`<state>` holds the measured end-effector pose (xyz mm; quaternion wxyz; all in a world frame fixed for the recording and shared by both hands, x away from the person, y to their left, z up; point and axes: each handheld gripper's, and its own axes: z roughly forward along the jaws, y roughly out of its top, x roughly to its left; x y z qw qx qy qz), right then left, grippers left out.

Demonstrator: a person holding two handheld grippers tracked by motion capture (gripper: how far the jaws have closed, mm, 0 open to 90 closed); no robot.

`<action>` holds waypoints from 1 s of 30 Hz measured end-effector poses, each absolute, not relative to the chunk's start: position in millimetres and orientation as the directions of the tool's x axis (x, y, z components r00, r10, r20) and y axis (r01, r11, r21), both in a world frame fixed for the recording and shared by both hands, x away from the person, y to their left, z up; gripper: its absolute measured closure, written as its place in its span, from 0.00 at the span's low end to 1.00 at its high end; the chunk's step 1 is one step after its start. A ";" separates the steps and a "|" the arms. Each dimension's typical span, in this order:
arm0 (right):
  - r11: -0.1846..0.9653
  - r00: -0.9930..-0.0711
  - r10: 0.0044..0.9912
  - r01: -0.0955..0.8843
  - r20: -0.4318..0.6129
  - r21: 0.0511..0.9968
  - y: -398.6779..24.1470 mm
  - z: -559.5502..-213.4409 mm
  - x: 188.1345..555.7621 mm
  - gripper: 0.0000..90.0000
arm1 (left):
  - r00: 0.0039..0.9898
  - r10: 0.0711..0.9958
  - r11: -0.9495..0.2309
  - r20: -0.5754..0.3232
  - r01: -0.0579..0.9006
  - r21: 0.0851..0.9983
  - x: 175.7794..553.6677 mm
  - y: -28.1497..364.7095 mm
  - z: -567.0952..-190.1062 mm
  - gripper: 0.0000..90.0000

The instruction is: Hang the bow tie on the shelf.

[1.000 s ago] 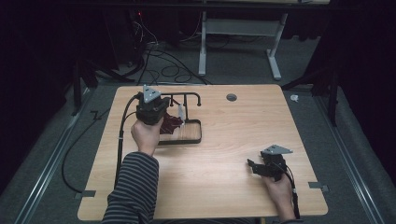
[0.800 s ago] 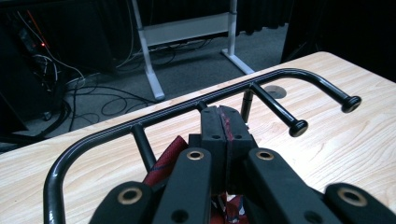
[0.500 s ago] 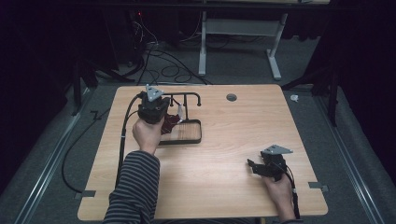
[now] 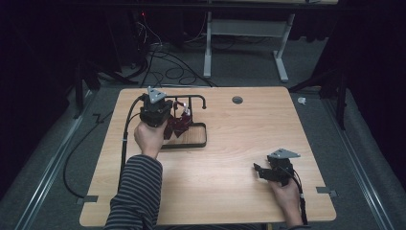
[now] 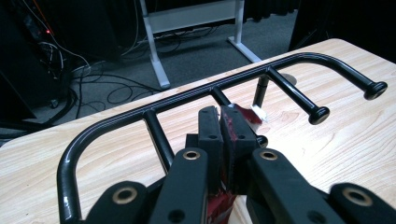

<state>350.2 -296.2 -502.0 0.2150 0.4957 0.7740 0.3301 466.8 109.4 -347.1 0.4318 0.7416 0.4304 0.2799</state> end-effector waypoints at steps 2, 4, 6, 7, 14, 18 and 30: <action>0.290 -0.416 0.909 0.626 -0.005 0.724 -296.2 -502.0 350.2 0.37 | 0.476 0.879 -0.253 0.037 0.398 0.882 466.2 110.2 -347.0 0.95; 0.290 -0.416 0.909 0.626 -0.005 0.724 -296.2 -502.0 350.2 0.37 | 0.478 0.878 -0.255 0.039 0.396 0.882 465.2 110.7 -347.2 0.93; 0.290 -0.415 0.910 0.626 -0.005 0.724 -296.2 -502.0 350.2 0.37 | 0.478 0.877 -0.255 0.039 0.396 0.882 464.0 111.1 -347.5 0.91; 0.290 -0.416 0.909 0.626 -0.005 0.724 -296.2 -502.0 350.2 0.37 | 0.480 0.877 -0.254 0.038 0.395 0.883 463.3 111.5 -347.5 0.91; 0.290 -0.416 0.909 0.626 -0.005 0.724 -296.1 -502.0 350.2 0.37 | 0.494 0.869 -0.252 0.026 0.397 0.883 453.6 116.0 -348.1 0.84; 0.289 -0.414 0.910 0.627 -0.005 0.724 -295.9 -502.0 350.0 0.37 | 0.502 0.865 -0.242 0.015 0.390 0.889 444.7 120.6 -349.1 0.83; 0.293 -0.415 0.910 0.626 -0.009 0.723 -295.6 -502.0 349.9 0.37 | 0.527 0.850 -0.237 -0.003 0.386 0.892 424.1 130.8 -353.2 0.81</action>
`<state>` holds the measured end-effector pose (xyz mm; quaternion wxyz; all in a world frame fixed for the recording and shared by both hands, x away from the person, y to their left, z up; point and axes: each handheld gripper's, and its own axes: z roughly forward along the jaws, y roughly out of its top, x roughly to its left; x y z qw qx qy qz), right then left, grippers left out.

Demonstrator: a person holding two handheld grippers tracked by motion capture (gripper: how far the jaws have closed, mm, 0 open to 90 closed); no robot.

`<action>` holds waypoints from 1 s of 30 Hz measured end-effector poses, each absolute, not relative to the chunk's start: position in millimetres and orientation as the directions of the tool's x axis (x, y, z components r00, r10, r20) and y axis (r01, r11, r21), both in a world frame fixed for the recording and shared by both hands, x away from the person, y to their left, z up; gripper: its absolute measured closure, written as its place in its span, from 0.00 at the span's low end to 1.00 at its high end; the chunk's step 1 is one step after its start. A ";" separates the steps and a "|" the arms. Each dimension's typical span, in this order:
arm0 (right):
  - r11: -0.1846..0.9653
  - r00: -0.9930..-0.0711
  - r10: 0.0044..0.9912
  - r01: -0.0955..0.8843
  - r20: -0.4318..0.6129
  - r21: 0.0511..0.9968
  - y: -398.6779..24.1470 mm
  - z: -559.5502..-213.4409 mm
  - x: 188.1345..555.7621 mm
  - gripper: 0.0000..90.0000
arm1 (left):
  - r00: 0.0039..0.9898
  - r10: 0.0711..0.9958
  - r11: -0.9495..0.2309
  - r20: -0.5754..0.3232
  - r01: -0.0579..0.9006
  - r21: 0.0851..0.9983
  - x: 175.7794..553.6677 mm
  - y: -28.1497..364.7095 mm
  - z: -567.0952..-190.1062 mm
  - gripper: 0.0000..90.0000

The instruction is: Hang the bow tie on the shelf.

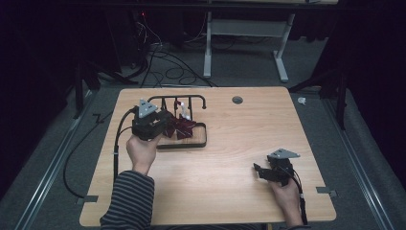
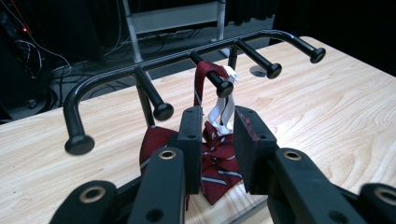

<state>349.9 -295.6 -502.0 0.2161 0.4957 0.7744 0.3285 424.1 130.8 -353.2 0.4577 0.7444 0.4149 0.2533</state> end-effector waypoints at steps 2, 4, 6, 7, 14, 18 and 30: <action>0.292 -0.415 0.910 0.626 -0.009 0.723 -295.6 -502.0 350.0 0.37 | 0.532 0.847 -0.238 -0.003 0.384 0.892 421.0 132.1 -353.7 0.81; 0.293 -0.415 0.910 0.626 -0.009 0.723 -295.6 -502.0 349.9 0.37 | 0.534 0.845 -0.239 -0.002 0.380 0.893 418.2 133.2 -354.0 0.81; 0.294 -0.416 0.909 0.625 -0.010 0.723 -295.7 -502.0 350.0 0.37 | 0.537 0.844 -0.239 -0.003 0.380 0.894 416.0 134.2 -354.3 0.80; 0.292 -0.415 0.910 0.626 -0.009 0.723 -295.6 -502.0 349.9 0.37 | 0.537 0.843 -0.239 -0.003 0.379 0.894 415.0 134.5 -354.6 0.80; 0.294 -0.416 0.909 0.625 -0.010 0.723 -295.7 -502.1 350.0 0.37 | 0.542 0.841 -0.240 -0.007 0.384 0.892 410.1 137.5 -357.8 0.80; 0.293 -0.415 0.910 0.626 -0.009 0.723 -295.6 -502.0 350.0 0.37 | 0.542 0.840 -0.240 -0.009 0.385 0.891 407.2 139.5 -359.3 0.80; 0.292 -0.415 0.910 0.626 -0.009 0.723 -295.6 -502.0 349.9 0.37 | 0.540 0.841 -0.226 -0.028 0.398 0.889 398.6 147.6 -366.2 0.80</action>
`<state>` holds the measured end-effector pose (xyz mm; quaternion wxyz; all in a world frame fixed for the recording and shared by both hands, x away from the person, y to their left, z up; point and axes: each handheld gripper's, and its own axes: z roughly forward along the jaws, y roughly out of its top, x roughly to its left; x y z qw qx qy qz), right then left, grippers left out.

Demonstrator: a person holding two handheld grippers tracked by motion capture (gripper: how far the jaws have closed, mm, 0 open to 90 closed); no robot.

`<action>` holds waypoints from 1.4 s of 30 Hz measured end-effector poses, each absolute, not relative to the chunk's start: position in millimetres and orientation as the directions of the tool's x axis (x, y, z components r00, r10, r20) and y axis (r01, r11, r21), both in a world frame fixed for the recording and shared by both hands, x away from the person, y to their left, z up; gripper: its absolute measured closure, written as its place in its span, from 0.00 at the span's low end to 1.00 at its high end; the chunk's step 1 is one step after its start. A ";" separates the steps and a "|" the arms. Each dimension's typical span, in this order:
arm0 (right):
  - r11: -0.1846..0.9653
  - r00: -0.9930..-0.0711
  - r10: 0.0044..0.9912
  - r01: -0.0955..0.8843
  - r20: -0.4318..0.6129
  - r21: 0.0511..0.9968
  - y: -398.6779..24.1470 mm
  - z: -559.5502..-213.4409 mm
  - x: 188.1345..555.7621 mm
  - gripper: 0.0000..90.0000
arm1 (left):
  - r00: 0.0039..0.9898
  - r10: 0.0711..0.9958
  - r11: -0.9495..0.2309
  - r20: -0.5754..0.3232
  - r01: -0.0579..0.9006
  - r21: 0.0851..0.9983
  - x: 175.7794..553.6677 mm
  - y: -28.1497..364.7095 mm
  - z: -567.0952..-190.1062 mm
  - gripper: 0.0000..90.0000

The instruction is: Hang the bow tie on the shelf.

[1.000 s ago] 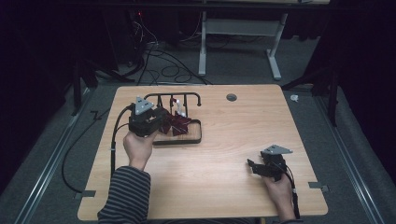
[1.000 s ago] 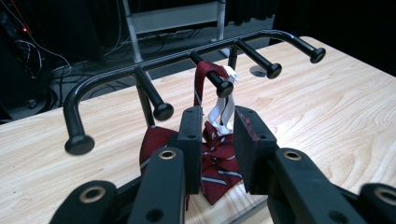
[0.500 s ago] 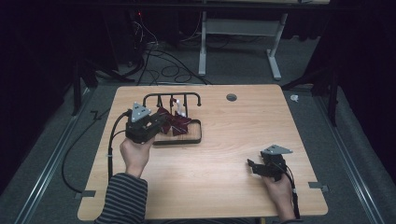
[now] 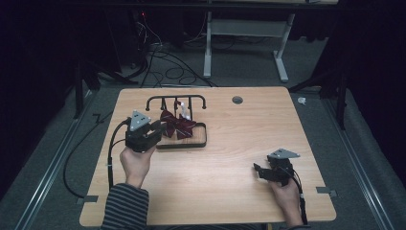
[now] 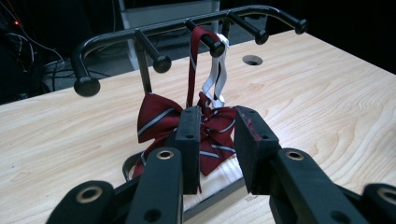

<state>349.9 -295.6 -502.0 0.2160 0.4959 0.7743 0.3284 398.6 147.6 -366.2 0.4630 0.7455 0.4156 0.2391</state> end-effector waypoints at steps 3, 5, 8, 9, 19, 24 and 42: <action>0.293 -0.415 0.910 0.626 -0.009 0.723 -295.6 -502.0 349.9 0.37 | 0.539 0.842 -0.223 -0.033 0.403 0.888 396.6 149.7 -368.7 0.80; 0.293 -0.415 0.910 0.627 -0.009 0.722 -295.6 -502.0 349.9 0.37 | 0.535 0.844 -0.218 -0.037 0.405 0.888 395.6 151.4 -370.3 0.79; 0.293 -0.415 0.910 0.626 -0.009 0.722 -295.6 -502.0 349.9 0.37 | 0.530 0.847 -0.218 -0.037 0.410 0.886 394.5 153.7 -372.8 0.79; 0.293 -0.415 0.910 0.626 -0.009 0.722 -295.6 -502.0 349.9 0.37 | 0.529 0.848 -0.217 -0.038 0.412 0.885 394.1 154.4 -373.7 0.79; 0.294 -0.415 0.910 0.626 -0.010 0.722 -295.5 -502.0 349.9 0.37 | 0.524 0.850 -0.211 -0.048 0.422 0.882 387.6 161.0 -378.8 0.79; 0.293 -0.414 0.910 0.626 -0.010 0.722 -295.4 -502.0 349.9 0.37 | 0.520 0.852 -0.201 -0.059 0.430 0.880 384.3 164.8 -381.8 0.79; 0.294 -0.414 0.910 0.626 -0.012 0.722 -295.3 -502.1 349.8 0.37 | 0.504 0.860 -0.183 -0.083 0.457 0.870 373.1 172.9 -395.6 0.78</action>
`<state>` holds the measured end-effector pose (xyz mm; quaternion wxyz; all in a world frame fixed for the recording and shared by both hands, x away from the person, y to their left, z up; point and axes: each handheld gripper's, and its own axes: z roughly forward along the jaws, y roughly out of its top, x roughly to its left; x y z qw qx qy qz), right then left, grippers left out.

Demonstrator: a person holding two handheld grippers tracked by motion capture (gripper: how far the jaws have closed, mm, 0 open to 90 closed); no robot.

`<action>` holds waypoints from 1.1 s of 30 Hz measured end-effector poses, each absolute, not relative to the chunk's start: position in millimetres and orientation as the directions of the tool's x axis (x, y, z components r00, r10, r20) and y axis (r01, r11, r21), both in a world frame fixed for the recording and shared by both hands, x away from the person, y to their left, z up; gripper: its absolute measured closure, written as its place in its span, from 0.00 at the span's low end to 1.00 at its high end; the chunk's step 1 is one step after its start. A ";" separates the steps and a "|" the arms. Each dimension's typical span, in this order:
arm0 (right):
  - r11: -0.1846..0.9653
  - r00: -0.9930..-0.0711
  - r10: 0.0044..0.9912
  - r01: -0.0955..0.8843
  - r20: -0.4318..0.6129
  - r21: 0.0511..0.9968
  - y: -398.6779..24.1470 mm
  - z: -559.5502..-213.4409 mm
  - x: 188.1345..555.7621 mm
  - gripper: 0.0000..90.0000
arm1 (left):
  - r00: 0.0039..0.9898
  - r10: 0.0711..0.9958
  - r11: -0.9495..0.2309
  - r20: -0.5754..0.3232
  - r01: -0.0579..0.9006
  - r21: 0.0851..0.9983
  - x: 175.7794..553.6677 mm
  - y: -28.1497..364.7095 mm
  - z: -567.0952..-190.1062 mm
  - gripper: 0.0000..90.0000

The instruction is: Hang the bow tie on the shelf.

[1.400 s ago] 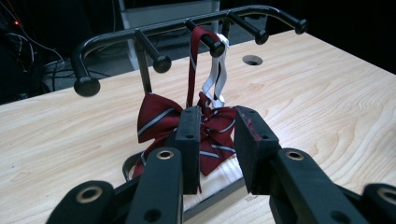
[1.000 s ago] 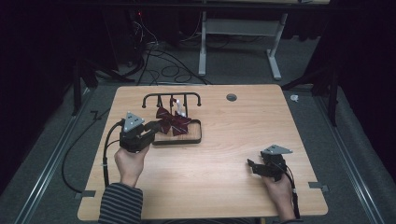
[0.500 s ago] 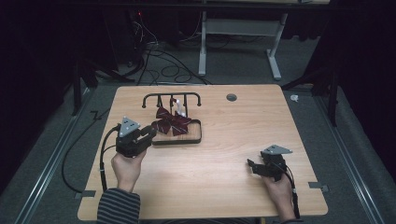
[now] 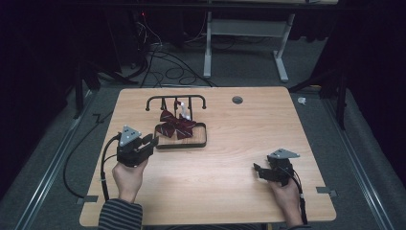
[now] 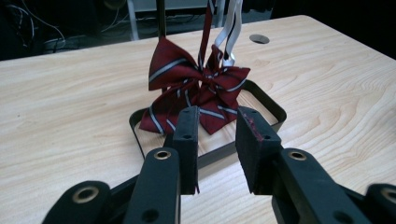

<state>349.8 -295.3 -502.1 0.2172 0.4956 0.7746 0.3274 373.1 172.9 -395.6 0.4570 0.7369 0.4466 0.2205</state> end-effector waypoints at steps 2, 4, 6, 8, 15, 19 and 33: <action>0.296 -0.415 0.910 0.625 -0.013 0.723 -295.3 -502.1 349.9 0.37 | 0.502 0.860 -0.181 -0.087 0.461 0.869 372.0 173.5 -397.8 0.78; 0.295 -0.415 0.910 0.626 -0.012 0.722 -295.2 -502.0 349.8 0.37 | 0.501 0.860 -0.177 -0.092 0.463 0.868 371.1 174.1 -399.8 0.78; 0.295 -0.415 0.910 0.625 -0.013 0.722 -295.3 -502.1 349.8 0.37 | 0.501 0.860 -0.175 -0.096 0.467 0.867 370.3 174.4 -401.2 0.78; 0.295 -0.414 0.910 0.625 -0.013 0.722 -295.2 -502.1 349.8 0.37 | 0.500 0.860 -0.173 -0.099 0.468 0.867 369.3 174.8 -402.6 0.78; 0.295 -0.415 0.910 0.625 -0.013 0.722 -295.2 -502.1 349.8 0.37 | 0.495 0.864 -0.185 -0.093 0.483 0.856 365.2 176.6 -409.2 0.77; 0.295 -0.414 0.910 0.626 -0.013 0.722 -295.2 -502.1 349.8 0.37 | 0.492 0.865 -0.181 -0.098 0.489 0.853 363.4 178.4 -412.0 0.77; 0.295 -0.415 0.910 0.626 -0.012 0.722 -295.1 -502.0 349.8 0.37 | 0.488 0.864 -0.172 -0.121 0.513 0.841 358.2 179.6 -425.2 0.76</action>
